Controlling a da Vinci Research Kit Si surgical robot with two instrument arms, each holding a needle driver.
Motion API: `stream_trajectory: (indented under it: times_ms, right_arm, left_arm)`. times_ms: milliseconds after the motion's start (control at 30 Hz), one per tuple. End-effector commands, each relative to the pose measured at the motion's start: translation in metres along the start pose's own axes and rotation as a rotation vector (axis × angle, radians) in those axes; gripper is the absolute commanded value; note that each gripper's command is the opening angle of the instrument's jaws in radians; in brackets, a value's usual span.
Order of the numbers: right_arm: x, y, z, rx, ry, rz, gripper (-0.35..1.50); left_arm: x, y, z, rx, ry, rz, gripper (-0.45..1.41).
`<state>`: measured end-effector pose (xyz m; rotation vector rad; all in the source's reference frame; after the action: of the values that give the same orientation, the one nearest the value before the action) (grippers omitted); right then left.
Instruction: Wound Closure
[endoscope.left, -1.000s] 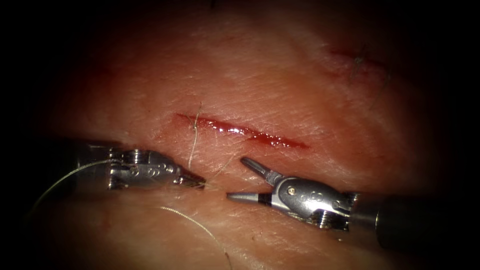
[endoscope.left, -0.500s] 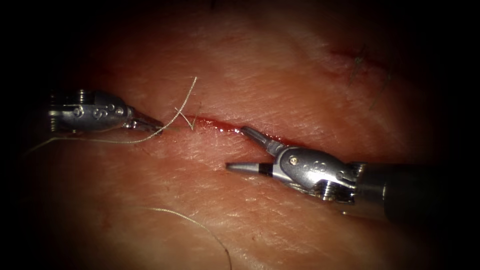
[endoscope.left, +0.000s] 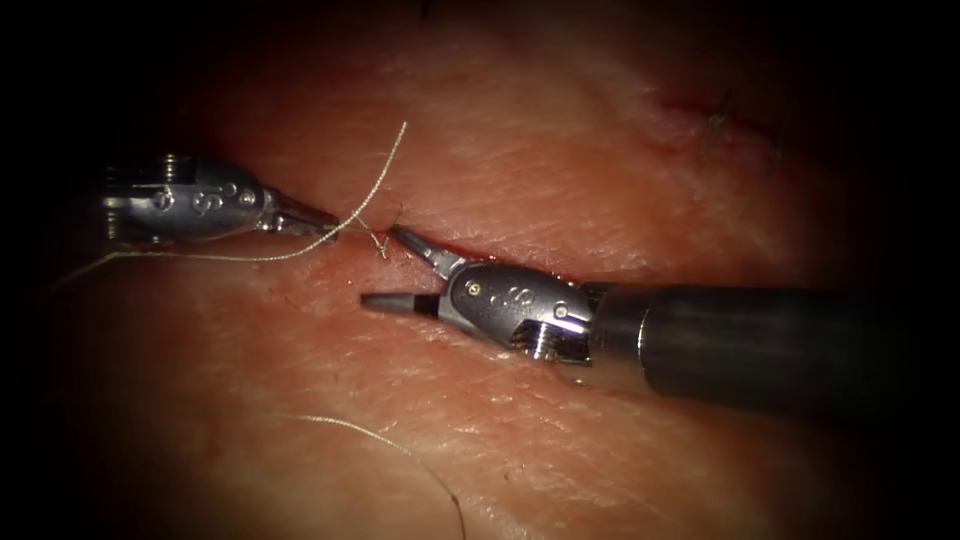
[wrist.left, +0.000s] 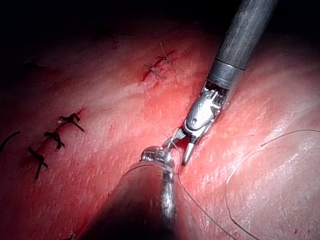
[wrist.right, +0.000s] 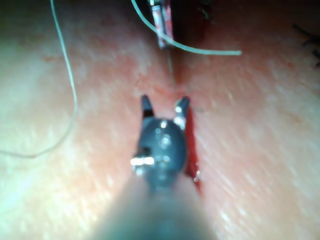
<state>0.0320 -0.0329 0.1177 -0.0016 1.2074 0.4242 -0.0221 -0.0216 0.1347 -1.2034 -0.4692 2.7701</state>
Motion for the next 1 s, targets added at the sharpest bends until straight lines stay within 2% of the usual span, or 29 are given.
stream_trajectory:
  times_ms: [33, 500, 1000]
  right_arm:
    - [-0.0001, -0.0004, 0.0014, -0.001, 0.003, -0.003, 1.16]
    - [0.0004, -0.0005, 0.0054, -0.015, 0.008, -0.035, 1.18]
    - [0.0002, -0.0003, 0.0079, 0.005, -0.003, -0.061, 1.19]
  left_arm:
    - [-0.0001, 0.0, 0.001, -0.006, 0.002, 0.0, -0.41]
    - [0.0002, 0.0002, 0.0012, -0.011, 0.015, -0.002, -0.43]
    - [0.0006, 0.0005, 0.0012, -0.012, 0.019, 0.001, -0.43]
